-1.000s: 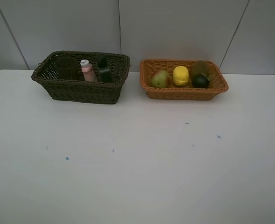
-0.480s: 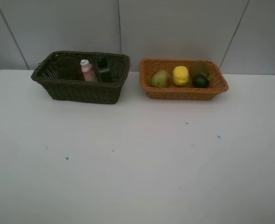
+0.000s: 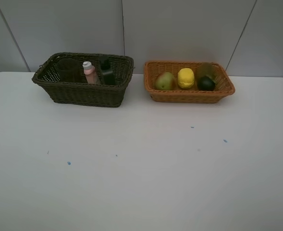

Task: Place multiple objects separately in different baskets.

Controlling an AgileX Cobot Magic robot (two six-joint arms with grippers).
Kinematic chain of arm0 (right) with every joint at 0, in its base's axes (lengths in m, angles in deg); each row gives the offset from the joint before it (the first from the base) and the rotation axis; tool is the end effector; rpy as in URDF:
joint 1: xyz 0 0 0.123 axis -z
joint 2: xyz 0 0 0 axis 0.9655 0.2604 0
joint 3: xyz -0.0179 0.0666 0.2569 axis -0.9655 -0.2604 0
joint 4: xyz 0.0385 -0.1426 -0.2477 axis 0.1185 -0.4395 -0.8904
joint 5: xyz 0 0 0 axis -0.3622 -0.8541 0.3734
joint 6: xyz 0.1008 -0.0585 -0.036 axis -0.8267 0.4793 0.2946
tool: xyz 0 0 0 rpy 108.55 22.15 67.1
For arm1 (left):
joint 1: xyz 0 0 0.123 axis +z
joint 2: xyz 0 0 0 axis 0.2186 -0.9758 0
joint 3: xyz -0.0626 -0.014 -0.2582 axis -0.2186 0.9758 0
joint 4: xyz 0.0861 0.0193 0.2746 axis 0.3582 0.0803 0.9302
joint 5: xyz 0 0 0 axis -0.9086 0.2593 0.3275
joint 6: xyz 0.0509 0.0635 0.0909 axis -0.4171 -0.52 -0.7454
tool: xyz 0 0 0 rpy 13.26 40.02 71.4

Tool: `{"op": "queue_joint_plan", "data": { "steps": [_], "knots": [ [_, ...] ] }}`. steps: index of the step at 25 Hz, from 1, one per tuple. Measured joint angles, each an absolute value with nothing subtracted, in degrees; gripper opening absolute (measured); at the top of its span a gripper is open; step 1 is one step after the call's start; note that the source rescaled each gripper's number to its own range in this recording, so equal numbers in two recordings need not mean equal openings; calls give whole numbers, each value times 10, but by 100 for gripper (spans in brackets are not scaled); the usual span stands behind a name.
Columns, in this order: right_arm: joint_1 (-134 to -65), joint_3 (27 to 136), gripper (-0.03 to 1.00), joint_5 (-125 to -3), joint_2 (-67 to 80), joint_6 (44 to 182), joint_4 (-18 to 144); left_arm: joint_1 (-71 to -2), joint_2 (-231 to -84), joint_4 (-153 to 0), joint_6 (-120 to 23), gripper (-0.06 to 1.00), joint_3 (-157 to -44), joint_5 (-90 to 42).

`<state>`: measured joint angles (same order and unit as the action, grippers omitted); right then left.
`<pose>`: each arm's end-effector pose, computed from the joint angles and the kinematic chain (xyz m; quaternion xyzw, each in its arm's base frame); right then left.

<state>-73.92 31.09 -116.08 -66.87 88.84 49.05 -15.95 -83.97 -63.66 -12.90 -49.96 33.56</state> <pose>0.0707 -0.0124 0.2883 0.0169 0.8460 -0.0530 0.5302 0.0718 -0.0051 0.2827 0.0157 0.8521 -0.0252 0.5225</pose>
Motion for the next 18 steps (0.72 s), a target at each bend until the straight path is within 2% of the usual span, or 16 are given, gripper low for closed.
{"op": "queue_joint_plan", "data": {
  "steps": [18],
  "knots": [
    [-739, 311, 99, -1161, -669, 888, 491, -160, -840, -636, -129, 96, -500, 336]
  ]
}}
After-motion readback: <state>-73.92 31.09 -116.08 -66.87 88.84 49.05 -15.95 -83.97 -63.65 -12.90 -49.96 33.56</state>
